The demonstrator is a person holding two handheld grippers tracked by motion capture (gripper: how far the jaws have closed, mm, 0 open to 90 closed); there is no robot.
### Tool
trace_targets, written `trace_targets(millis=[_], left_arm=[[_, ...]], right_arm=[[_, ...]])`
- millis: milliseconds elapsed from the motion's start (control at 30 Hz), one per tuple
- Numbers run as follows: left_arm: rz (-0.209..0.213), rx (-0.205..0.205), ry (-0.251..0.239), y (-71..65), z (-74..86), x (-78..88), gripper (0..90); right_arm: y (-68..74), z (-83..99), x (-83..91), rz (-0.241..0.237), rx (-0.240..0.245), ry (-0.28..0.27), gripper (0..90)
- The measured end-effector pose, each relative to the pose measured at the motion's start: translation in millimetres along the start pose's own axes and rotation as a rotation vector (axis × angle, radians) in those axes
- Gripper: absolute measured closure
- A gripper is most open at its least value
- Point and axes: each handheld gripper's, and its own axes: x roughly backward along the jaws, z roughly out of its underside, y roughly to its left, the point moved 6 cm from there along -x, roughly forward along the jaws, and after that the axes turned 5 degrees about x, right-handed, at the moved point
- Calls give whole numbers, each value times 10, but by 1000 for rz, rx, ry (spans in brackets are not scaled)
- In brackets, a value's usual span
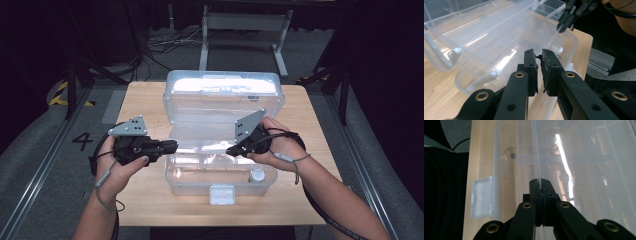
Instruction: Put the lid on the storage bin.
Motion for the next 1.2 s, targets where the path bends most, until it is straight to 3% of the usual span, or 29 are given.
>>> trace_targets(millis=[333, 467, 700, 733, 967, 1200], left_arm=[[-57, 50, -17, 99, -28, -61, 835], [-79, 62, -20, 127, -22, -62, 841], [-98, 79, -13, 164, 2, -76, 854], [-94, 84, 15, 162, 20, -79, 859], [-93, 88, 24, 169, 54, -108, 889], [-95, 84, 33, 166, 58, -107, 888]], right_arm=[[88, 16, -31, 16, 18, 18, 893], [125, 20, -34, 46, 6, 27, 866], [251, -57, 129, 96, -26, -33, 820], [265, -61, 155, 109, -22, -33, 822], [372, -83, 226, 84, -15, -51, 838], [342, -44, 251, 81, -41, -60, 851]])
